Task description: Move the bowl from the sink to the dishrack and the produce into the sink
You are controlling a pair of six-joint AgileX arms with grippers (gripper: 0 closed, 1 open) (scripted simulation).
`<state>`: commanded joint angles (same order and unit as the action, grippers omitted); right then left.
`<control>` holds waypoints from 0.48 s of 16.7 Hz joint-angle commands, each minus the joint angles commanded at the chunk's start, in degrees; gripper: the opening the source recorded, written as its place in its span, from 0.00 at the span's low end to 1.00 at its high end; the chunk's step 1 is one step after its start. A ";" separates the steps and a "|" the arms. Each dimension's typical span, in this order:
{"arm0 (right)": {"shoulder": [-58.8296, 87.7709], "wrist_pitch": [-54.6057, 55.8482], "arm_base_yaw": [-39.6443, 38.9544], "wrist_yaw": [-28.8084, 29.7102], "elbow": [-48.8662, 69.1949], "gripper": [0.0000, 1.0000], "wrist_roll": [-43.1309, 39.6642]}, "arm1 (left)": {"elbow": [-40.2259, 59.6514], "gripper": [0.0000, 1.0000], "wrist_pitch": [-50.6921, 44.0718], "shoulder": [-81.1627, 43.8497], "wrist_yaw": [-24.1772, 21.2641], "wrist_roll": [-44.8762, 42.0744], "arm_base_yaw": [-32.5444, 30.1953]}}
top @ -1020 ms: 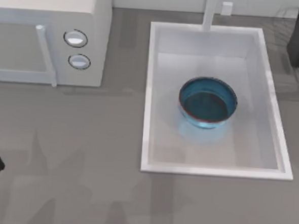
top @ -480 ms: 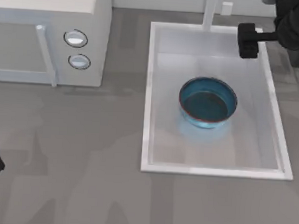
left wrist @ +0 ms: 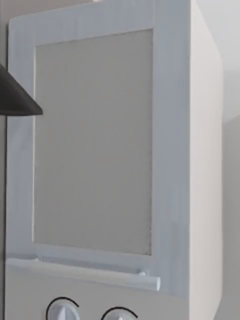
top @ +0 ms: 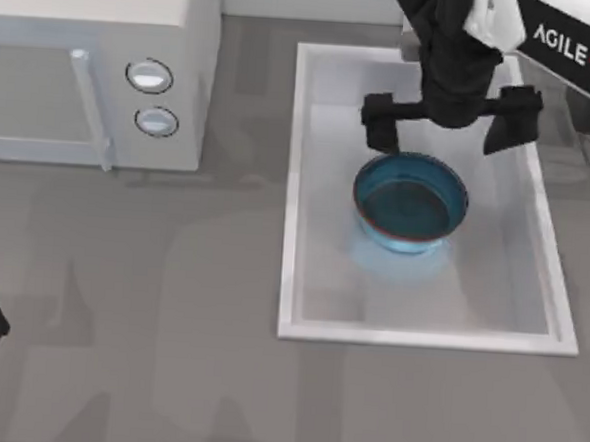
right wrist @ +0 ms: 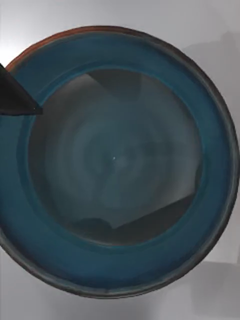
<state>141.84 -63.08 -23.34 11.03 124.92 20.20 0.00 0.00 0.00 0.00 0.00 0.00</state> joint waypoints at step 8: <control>11.60 -8.76 -6.47 -4.46 20.02 1.00 10.49 | 0.00 1.00 0.00 0.00 0.00 0.00 0.00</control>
<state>153.43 -71.84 -29.81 6.57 144.94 30.70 0.00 0.00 0.00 0.00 0.00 0.00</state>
